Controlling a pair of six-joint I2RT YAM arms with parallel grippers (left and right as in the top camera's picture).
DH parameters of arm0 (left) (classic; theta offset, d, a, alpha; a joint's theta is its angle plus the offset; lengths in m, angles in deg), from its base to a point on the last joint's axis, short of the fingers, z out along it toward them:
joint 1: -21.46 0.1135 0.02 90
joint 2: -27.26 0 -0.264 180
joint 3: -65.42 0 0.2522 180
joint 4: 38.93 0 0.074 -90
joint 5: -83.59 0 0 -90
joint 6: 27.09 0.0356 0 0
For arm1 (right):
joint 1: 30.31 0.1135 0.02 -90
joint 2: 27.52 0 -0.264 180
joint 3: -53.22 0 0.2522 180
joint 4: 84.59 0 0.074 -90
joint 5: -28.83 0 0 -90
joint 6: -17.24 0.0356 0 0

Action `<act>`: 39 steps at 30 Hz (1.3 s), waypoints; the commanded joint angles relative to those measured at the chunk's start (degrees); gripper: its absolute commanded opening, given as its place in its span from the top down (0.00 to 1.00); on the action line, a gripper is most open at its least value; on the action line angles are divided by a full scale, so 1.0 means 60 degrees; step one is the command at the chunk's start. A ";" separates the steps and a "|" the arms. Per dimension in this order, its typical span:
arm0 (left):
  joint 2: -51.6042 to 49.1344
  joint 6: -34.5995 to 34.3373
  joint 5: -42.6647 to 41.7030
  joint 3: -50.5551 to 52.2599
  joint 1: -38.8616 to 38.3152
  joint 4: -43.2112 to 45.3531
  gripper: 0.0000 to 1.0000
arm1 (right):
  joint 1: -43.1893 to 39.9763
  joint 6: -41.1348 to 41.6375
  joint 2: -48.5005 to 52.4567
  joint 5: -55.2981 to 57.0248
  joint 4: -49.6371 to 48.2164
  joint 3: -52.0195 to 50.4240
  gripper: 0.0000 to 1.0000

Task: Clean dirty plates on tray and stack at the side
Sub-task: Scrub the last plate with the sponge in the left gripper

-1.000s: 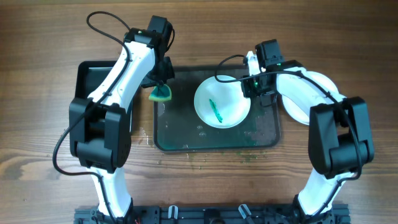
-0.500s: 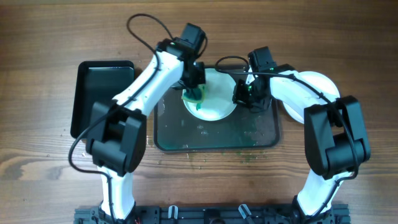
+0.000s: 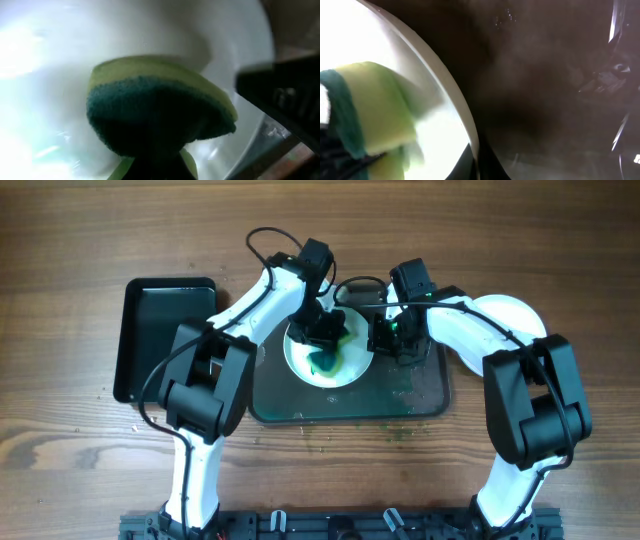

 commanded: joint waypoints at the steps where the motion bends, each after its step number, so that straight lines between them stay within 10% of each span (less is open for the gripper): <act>1: -0.0244 -0.0605 0.0659 0.0124 0.0189 0.0175 0.96 | 0.0044 -0.0055 0.0193 -0.0175 -0.0040 -0.0091 0.96; 4: -0.0226 -0.4379 0.5038 0.0124 0.0280 -0.0550 0.96 | 0.0044 -0.0033 0.0193 -0.0178 -0.0040 -0.0091 0.96; 8: -0.0226 -0.5508 0.6087 0.0124 0.0175 -0.0747 0.96 | 0.0044 0.0018 0.0193 -0.0146 -0.0040 -0.0091 0.96; 12: -0.0226 -0.5111 0.5552 0.0124 0.0004 -0.0390 0.96 | 0.0044 0.0029 0.0193 -0.0149 -0.0044 -0.0091 0.96; 17: -0.0226 -0.0382 -0.0699 0.0124 0.0007 0.0903 0.96 | 0.0044 0.0029 0.0193 -0.0146 -0.0033 -0.0091 0.95; 25: -0.0208 -0.5639 0.7362 0.0029 0.0025 -0.0805 0.96 | 0.0044 0.0040 0.0193 -0.0146 -0.0044 -0.0091 0.96; 28: -0.0208 -0.5074 0.5818 0.0033 0.0025 -0.0787 0.96 | 0.0044 0.0040 0.0193 -0.0146 -0.0040 -0.0091 0.96; 32: -0.0208 -0.0874 0.0404 0.0033 0.0025 -0.0408 0.96 | 0.0044 0.0040 0.0193 -0.0149 -0.0040 -0.0091 0.96; 37: -0.0208 -0.0696 0.0393 0.0033 0.0055 0.0525 0.96 | 0.0044 0.0036 0.0193 -0.0149 -0.0036 -0.0091 0.96; 39: -0.0208 -0.2124 0.2463 0.0033 0.0091 0.0874 0.96 | 0.0044 0.0033 0.0193 -0.0146 -0.0036 -0.0091 0.96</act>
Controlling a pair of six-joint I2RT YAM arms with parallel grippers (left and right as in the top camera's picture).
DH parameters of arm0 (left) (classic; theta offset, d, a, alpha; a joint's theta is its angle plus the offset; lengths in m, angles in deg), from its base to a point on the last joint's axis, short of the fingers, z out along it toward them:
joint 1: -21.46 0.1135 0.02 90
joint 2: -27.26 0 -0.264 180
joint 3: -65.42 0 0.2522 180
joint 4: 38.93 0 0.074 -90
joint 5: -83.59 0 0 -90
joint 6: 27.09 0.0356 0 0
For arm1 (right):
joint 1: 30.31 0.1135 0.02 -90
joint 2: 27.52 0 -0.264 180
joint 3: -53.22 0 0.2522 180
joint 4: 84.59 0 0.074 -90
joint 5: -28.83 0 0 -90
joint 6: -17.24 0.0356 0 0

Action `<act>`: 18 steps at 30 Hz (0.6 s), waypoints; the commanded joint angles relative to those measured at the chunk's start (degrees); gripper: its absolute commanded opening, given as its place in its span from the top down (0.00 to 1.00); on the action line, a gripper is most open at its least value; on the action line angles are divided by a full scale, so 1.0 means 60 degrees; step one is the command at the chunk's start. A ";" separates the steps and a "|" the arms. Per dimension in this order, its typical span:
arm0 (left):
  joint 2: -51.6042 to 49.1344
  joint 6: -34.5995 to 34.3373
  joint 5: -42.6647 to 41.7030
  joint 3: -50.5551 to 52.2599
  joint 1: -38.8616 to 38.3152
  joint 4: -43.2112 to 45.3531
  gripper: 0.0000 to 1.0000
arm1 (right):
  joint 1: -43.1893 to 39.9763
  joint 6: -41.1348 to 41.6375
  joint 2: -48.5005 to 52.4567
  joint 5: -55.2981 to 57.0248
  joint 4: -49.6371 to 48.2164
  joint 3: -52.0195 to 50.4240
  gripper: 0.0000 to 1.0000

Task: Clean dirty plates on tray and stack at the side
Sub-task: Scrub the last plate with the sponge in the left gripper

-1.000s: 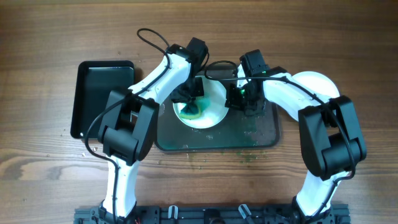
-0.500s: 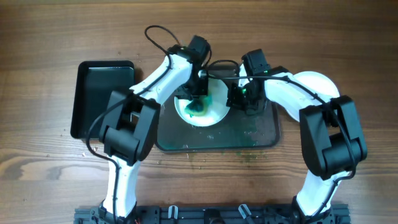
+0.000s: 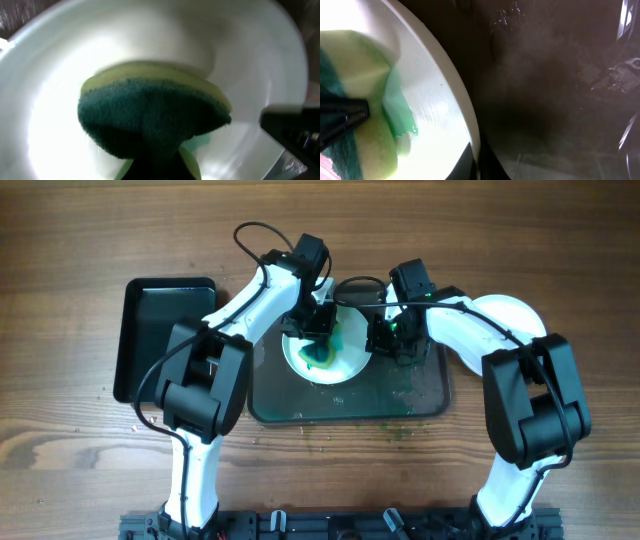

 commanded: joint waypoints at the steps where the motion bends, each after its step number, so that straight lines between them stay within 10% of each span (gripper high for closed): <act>1: -0.0266 -0.1738 0.2546 0.0076 -0.0087 0.0331 0.96 | 0.0029 -0.0055 0.0146 0.0066 -0.0007 -0.0084 0.96; 4: -0.0266 -0.3920 0.5442 0.0076 -0.0087 -0.0648 0.96 | 0.0029 -0.0062 0.0146 0.0066 -0.0007 -0.0084 0.96; 7: -0.0266 -0.4554 0.5370 0.0076 -0.0113 -0.1457 0.96 | 0.0029 -0.0058 0.0146 0.0066 -0.0011 -0.0084 0.96; 13: -0.0266 -0.1213 0.0514 0.0080 -0.0361 -0.1654 0.96 | 0.0029 -0.0058 0.0146 0.0066 -0.0007 -0.0084 0.96; 18: -0.0266 -0.0412 -0.0168 0.0080 -0.0474 -0.1133 0.96 | 0.0029 -0.0058 0.0146 0.0066 -0.0007 -0.0084 0.96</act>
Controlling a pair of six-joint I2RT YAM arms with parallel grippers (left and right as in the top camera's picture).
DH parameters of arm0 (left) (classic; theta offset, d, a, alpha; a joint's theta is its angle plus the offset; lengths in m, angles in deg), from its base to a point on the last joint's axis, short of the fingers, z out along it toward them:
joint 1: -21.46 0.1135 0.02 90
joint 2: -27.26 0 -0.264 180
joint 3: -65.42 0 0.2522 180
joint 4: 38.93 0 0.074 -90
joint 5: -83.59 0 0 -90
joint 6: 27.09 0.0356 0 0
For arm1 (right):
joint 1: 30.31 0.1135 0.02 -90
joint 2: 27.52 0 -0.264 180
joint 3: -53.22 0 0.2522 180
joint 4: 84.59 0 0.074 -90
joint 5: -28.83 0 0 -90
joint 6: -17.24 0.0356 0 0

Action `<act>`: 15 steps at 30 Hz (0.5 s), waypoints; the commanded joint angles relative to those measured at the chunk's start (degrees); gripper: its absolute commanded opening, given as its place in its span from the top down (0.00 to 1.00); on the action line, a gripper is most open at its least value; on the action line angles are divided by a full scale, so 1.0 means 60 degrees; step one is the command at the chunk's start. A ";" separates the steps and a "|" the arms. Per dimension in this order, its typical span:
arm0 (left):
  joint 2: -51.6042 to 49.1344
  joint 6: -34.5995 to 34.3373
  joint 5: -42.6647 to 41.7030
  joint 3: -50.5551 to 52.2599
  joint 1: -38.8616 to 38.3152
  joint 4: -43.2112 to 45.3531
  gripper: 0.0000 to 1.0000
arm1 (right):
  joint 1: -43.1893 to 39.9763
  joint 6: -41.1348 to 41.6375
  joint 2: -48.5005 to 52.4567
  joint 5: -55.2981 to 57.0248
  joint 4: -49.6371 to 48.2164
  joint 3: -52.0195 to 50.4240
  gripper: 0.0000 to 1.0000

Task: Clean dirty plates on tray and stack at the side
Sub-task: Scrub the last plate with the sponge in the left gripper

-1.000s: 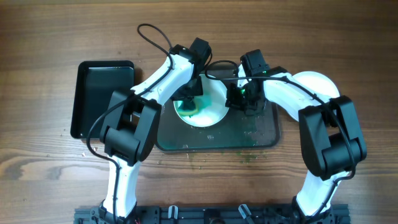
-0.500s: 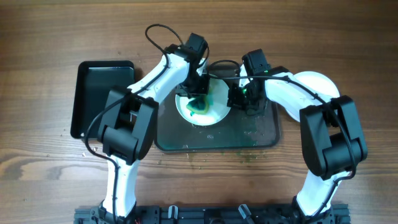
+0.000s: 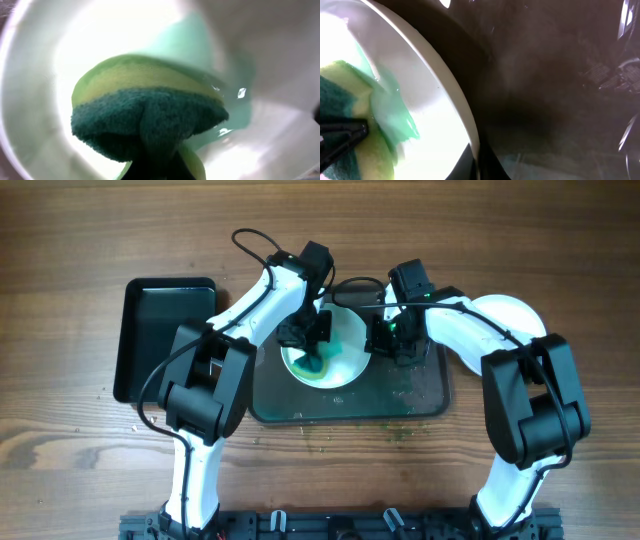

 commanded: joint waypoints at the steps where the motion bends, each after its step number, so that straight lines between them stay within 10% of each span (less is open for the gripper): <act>1: -0.0270 0.0707 -0.1228 0.0168 -0.0233 0.0495 0.96 | -0.0004 -0.0018 0.0146 0.0091 -0.0007 -0.0084 0.96; 9: -0.0270 -0.1949 0.1832 0.0168 -0.0368 0.0448 0.96 | -0.0004 -0.0015 0.0146 0.0091 -0.0007 -0.0084 0.96; 15: -0.0266 -0.0546 0.0270 0.0164 -0.0521 0.1366 0.96 | -0.0004 -0.0007 0.0146 0.0091 -0.0011 -0.0084 0.96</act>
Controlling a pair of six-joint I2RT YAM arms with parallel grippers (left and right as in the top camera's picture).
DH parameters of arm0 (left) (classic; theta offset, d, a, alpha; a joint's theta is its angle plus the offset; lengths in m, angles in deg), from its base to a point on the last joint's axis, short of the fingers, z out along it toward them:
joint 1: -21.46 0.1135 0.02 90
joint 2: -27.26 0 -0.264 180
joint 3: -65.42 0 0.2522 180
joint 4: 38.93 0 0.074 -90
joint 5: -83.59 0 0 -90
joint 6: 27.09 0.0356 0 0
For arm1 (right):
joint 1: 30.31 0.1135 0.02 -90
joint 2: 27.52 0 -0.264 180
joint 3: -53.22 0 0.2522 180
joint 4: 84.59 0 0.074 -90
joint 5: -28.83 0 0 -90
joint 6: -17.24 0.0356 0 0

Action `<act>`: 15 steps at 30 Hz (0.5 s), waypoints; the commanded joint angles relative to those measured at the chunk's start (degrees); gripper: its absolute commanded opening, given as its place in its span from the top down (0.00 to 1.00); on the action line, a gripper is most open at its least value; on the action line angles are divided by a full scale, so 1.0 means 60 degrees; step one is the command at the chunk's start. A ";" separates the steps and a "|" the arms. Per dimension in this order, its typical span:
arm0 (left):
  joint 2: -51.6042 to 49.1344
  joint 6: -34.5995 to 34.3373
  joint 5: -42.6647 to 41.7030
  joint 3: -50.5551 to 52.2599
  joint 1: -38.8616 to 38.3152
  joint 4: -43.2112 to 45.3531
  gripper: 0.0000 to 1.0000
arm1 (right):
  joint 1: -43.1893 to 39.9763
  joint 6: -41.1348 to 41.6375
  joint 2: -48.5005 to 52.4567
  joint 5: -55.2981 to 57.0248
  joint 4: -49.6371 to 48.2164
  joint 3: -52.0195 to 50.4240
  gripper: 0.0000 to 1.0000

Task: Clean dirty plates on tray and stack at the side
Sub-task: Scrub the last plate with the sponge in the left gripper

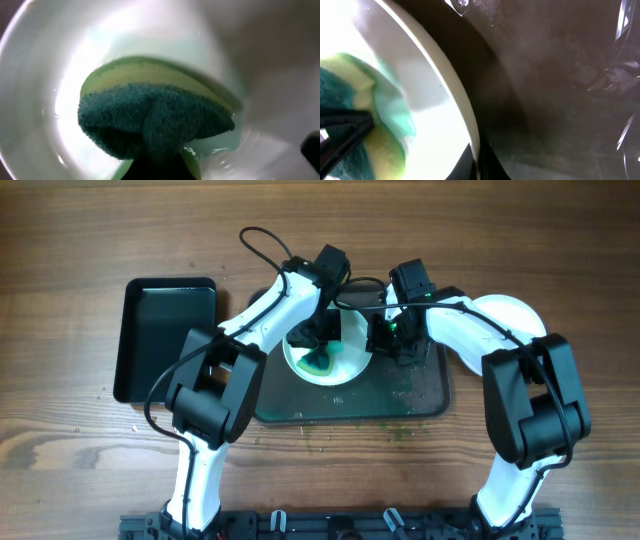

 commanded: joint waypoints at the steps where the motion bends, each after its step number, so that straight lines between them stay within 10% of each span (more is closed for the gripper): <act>1: -0.0262 0.2000 -0.2014 0.0142 0.0040 0.1064 0.96 | 0.0029 -0.0015 0.0146 -0.0007 -0.0022 -0.0084 0.96; 5: -0.0251 0.2546 -0.2076 0.0142 0.0419 0.1683 0.96 | 0.0029 -0.0022 0.0146 -0.0007 -0.0015 -0.0084 0.96; 10: -0.0251 -0.0481 0.3315 0.0142 0.1293 0.0386 0.96 | 0.0029 -0.0018 0.0146 -0.0007 -0.0022 -0.0084 0.96; 15: -0.0251 -0.0412 0.2087 0.0142 0.1337 -0.0663 0.96 | 0.0029 -0.0022 0.0146 -0.0007 0.0000 -0.0084 0.96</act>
